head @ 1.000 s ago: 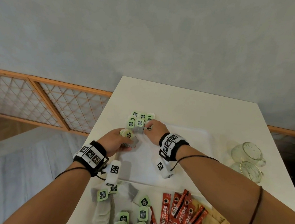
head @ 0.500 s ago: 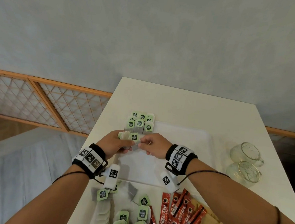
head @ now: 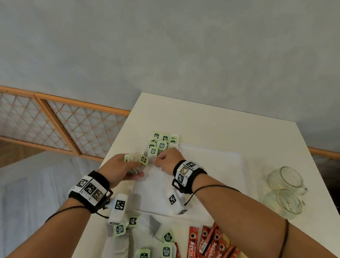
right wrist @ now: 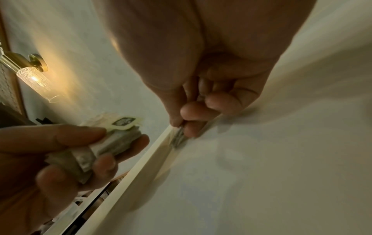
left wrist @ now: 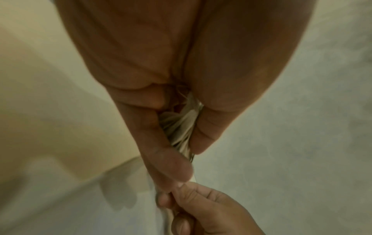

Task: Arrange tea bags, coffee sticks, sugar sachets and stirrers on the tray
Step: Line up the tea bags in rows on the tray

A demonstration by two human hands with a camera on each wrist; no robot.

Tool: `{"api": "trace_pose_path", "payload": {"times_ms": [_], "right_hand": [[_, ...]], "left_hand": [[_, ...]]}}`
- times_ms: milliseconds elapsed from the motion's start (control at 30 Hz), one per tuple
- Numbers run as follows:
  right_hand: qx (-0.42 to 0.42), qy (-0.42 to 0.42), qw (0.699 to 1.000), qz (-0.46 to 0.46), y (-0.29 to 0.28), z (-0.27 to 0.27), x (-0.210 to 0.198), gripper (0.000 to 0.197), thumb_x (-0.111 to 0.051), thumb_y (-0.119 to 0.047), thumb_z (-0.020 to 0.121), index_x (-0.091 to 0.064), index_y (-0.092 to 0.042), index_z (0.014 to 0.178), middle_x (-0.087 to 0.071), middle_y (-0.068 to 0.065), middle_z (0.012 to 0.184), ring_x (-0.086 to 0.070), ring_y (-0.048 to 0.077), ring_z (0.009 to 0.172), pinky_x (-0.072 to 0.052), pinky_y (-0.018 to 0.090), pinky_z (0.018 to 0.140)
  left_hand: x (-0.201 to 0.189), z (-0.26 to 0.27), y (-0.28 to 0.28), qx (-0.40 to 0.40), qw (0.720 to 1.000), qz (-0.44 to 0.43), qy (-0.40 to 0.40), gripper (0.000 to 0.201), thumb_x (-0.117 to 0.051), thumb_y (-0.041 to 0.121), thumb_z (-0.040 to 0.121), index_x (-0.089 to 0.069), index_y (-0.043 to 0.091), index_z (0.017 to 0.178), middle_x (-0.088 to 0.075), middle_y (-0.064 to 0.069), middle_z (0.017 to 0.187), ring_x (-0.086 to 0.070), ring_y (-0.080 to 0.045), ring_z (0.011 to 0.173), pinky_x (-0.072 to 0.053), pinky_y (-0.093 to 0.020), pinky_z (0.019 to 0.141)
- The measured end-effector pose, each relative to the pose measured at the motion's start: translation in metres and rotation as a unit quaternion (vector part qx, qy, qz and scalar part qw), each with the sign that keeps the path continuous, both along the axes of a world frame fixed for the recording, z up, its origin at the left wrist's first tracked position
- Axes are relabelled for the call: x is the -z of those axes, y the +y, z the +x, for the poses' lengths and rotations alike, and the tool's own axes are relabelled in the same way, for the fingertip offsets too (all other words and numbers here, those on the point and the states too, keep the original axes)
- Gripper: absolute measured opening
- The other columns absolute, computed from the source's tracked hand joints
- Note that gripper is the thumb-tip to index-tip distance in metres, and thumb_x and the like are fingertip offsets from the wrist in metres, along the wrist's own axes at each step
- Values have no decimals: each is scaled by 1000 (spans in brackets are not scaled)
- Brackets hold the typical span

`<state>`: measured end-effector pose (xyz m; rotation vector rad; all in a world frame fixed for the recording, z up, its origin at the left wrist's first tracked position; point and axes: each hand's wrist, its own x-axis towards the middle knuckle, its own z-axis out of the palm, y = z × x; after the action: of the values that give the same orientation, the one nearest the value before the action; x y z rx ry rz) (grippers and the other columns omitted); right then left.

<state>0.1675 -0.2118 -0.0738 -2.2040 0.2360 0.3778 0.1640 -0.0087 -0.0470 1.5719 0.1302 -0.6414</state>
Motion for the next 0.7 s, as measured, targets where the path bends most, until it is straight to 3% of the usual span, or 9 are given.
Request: {"api": "trace_pose_path", "payload": {"times_ms": [100,167,267,333,433,467,533,600,700], "right_hand": [[-5,17,999,-32,7,5,-6,17,-68,-22,92,-76,-14,80,-58,-6,60,-54,12,58,-48,21,57],[-5,34,998,-56,10,9,-8,21,-70,-25,88,-75,-12,73,-62,-1,61,-58,18,61,-58,28,67],[7,57,996,-69,13,14,-5,39,-73,-46,84,-79,-7,83,-73,2,72,-68,23,67,-62,33,74],[23,71,996,-53,12,13,-3,46,-74,-53,82,-78,-8,88,-78,3,82,-67,20,66,-62,35,77],[16,26,1000,-4,6,4,-6,34,-65,-36,94,-76,-5,83,-78,6,84,-63,16,61,-62,38,78],[2,8,1000,29,4,-2,-9,31,-59,-28,99,-75,-5,83,-76,6,85,-62,13,60,-62,35,74],[-35,8,994,99,0,-12,-13,21,-52,-14,102,-73,-12,99,-72,1,96,-62,11,66,-54,22,60],[-69,7,990,120,-6,-17,-8,39,-51,1,96,-67,-24,121,-68,-5,115,-64,14,81,-47,18,58],[-90,-6,988,128,-12,-23,-4,67,-51,11,91,-49,-26,147,-56,-8,131,-60,18,92,-43,13,59]], "left_hand": [[2,0,2,-8,999,31,-8,5,-63,1,94,-66,3,92,-70,-9,70,-72,-24,69,-55,-23,52],[3,1,4,-6,999,50,-13,3,-65,4,93,-66,1,93,-67,-14,73,-69,-22,65,-52,-22,50],[6,2,4,2,998,66,-25,5,-67,6,92,-67,1,94,-66,-18,82,-63,-18,57,-45,-23,47],[7,3,4,5,997,69,-31,7,-69,7,92,-67,1,94,-64,-17,78,-58,-16,53,-42,-21,45],[7,4,2,11,998,60,-35,11,-71,9,90,-67,0,93,-61,-17,75,-55,-16,54,-40,-22,44],[7,4,1,12,998,55,-35,11,-71,9,90,-67,-1,93,-61,-16,74,-54,-17,54,-39,-22,44],[6,4,-1,13,998,48,-35,9,-71,8,90,-67,0,92,-63,-12,71,-54,-17,54,-39,-22,44],[7,4,-2,27,998,51,-40,8,-72,8,90,-69,1,92,-65,-10,70,-55,-16,53,-39,-22,45],[6,3,-4,68,994,72,-53,6,-73,9,89,-71,3,89,-62,-9,65,-55,-16,53,-38,-23,47]]}}
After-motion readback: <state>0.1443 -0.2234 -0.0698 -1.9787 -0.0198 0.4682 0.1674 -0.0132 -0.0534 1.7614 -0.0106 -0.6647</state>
